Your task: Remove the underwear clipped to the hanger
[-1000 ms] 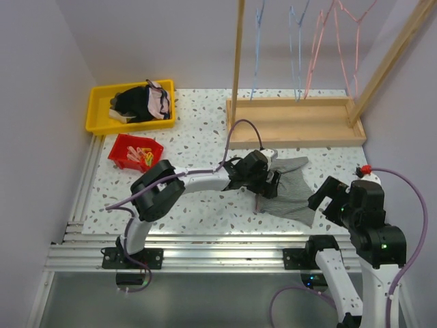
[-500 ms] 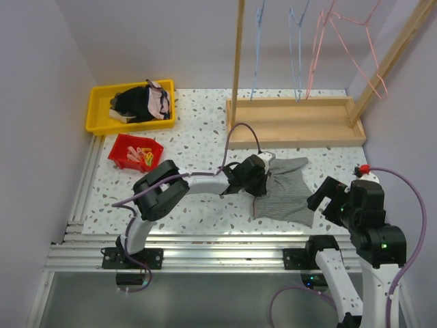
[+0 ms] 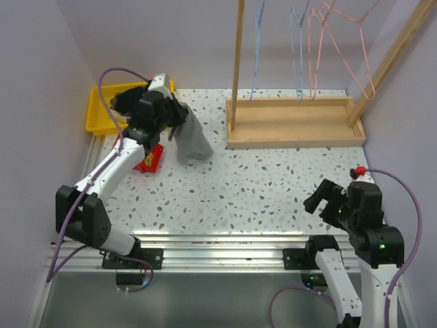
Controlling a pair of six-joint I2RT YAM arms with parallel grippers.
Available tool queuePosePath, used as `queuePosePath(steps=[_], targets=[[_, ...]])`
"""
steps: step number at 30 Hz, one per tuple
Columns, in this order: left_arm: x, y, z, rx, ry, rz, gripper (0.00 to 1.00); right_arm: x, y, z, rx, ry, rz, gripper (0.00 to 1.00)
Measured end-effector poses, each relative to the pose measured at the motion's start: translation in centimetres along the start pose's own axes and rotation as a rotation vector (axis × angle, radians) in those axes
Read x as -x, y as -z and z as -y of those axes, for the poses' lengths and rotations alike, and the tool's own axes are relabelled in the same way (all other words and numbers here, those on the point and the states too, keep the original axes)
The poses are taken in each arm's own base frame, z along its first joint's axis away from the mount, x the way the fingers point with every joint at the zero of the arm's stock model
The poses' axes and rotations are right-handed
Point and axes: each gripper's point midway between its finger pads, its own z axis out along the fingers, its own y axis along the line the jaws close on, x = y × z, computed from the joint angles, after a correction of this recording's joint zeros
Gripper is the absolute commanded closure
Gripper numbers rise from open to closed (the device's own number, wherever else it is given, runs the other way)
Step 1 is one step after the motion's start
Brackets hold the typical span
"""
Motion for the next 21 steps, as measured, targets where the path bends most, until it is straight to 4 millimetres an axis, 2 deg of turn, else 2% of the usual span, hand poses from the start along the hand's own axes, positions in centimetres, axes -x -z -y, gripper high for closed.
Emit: queuePosePath(steps=[1, 3, 7, 9, 13, 15, 20, 21], targets=[[2.2, -0.1, -2.1, 0.040, 0.012, 0.032, 1.00, 0.0, 0.0, 0.0, 0.003, 0.001, -0.002, 0.07], [5.4, -0.5, -4.8, 0.093, 0.030, 0.064, 1.00, -0.1, 0.0, -0.1, 0.008, 0.003, -0.004, 0.07], [13.5, -2.7, -9.3, 0.132, 0.059, 0.177, 1.00, -0.2, 0.1, -0.3, 0.020, 0.007, -0.011, 0.07], [16.4, -3.2, -11.9, 0.147, 0.083, 0.225, 1.00, -0.2, 0.1, -0.4, 0.023, 0.009, -0.013, 0.07], [19.8, -3.7, -17.3, 0.216, 0.121, 0.291, 1.00, -0.4, 0.1, -0.6, 0.036, 0.011, -0.021, 0.07], [20.8, -3.9, -19.2, 0.255, 0.129, 0.315, 1.00, -0.4, 0.1, -0.7, 0.040, 0.013, -0.027, 0.07], [22.4, -3.3, -22.8, 0.364, 0.148, 0.396, 1.00, -0.5, -0.3, -0.8, 0.034, 0.025, -0.057, 0.08], [23.0, -3.0, -23.2, 0.381, 0.146, 0.424, 0.95, -0.6, -0.4, -0.8, 0.032, 0.028, -0.066, 0.08]])
